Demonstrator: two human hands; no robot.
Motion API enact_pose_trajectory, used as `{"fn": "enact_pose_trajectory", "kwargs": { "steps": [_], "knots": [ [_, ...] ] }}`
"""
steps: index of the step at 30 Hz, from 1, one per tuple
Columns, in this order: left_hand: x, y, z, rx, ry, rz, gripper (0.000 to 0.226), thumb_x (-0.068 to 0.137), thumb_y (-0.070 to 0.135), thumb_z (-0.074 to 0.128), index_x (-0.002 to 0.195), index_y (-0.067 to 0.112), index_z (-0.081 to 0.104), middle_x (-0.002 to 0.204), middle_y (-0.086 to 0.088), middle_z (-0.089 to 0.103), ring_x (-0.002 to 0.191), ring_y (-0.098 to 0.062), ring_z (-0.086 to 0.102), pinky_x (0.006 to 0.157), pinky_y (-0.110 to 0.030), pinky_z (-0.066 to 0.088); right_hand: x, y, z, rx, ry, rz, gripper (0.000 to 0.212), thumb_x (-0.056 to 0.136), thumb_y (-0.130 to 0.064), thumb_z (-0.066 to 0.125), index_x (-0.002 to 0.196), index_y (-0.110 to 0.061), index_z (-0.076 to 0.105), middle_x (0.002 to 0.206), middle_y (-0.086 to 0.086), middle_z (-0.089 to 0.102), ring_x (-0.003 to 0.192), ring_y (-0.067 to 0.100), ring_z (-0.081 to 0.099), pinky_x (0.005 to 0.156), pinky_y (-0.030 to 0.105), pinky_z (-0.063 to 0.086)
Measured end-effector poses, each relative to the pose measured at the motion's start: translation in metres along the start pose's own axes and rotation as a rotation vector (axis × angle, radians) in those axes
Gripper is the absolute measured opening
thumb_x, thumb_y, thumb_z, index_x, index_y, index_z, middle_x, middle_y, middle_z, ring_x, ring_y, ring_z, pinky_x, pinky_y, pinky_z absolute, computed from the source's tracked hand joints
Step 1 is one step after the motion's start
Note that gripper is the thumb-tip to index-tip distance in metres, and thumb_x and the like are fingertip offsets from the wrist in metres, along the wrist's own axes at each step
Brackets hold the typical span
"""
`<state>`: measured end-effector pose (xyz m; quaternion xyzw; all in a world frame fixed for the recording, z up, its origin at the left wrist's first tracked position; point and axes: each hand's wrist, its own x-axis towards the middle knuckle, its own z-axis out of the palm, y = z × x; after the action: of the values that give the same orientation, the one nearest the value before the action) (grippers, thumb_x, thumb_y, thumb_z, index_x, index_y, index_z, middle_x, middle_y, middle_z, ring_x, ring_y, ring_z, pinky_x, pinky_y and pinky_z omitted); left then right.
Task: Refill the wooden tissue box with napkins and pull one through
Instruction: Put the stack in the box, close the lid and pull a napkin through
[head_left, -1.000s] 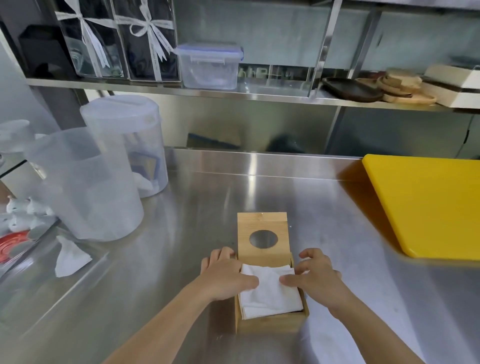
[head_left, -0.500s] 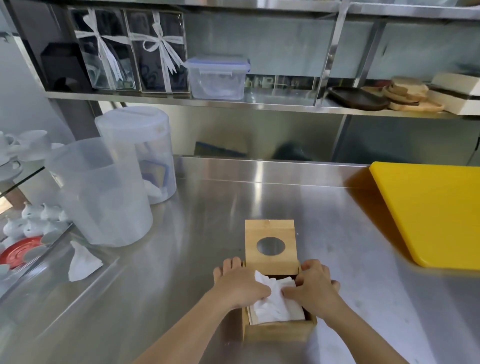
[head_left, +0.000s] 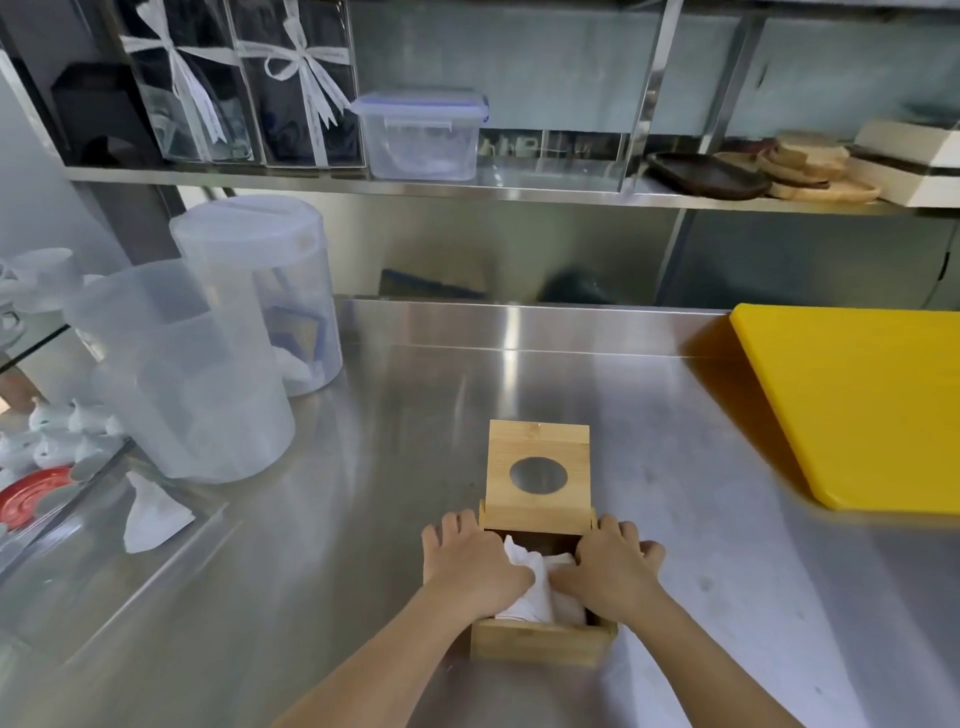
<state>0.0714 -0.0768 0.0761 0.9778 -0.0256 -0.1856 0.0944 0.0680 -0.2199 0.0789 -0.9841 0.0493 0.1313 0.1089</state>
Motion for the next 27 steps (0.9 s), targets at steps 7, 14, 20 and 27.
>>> {"fn": "enact_pose_trajectory", "kwargs": {
  "steps": [7,14,20,27],
  "knots": [
    [-0.007,-0.004,-0.008,-0.132,-0.039,0.052,0.022,0.083,0.034,0.046,0.091,0.014,0.046,0.106,-0.006,0.049,0.084,-0.024,0.046,0.075,-0.033,0.034,-0.003,0.004,0.004,-0.116,-0.016,-0.046,0.029,0.089,-0.046,0.039,0.085,-0.022,0.055,0.124,0.002,0.048,0.124,0.022,0.034,0.108,0.047,0.014],
    [-0.028,-0.024,-0.031,-0.272,0.173,0.179,0.033,0.087,0.031,0.051,0.12,0.027,0.049,0.116,0.007,0.052,0.105,-0.018,0.054,0.084,-0.029,0.041,-0.019,0.01,-0.004,-0.111,0.325,-0.149,0.019,0.078,-0.033,0.061,0.091,-0.019,0.066,0.106,-0.002,0.057,0.109,0.025,0.051,0.097,0.047,0.021],
    [-0.029,-0.015,-0.032,-0.093,0.342,0.469,0.016,0.089,0.03,0.05,0.099,0.021,0.056,0.101,0.007,0.059,0.098,-0.014,0.048,0.083,-0.024,0.034,-0.013,0.013,-0.021,0.068,0.353,-0.504,0.014,0.07,-0.019,0.075,0.066,-0.016,0.063,0.069,-0.011,0.052,0.072,0.014,0.048,0.074,0.032,0.024],
    [-0.016,-0.018,-0.014,0.244,0.074,0.562,0.015,0.088,0.025,0.05,0.089,0.015,0.062,0.095,0.0,0.06,0.1,-0.017,0.048,0.108,-0.04,0.012,-0.01,0.015,-0.007,-0.298,0.136,-0.641,0.036,0.06,-0.015,0.069,0.052,-0.025,0.035,0.059,-0.011,0.037,0.069,0.012,0.05,0.083,0.044,0.042]
  ]
}}
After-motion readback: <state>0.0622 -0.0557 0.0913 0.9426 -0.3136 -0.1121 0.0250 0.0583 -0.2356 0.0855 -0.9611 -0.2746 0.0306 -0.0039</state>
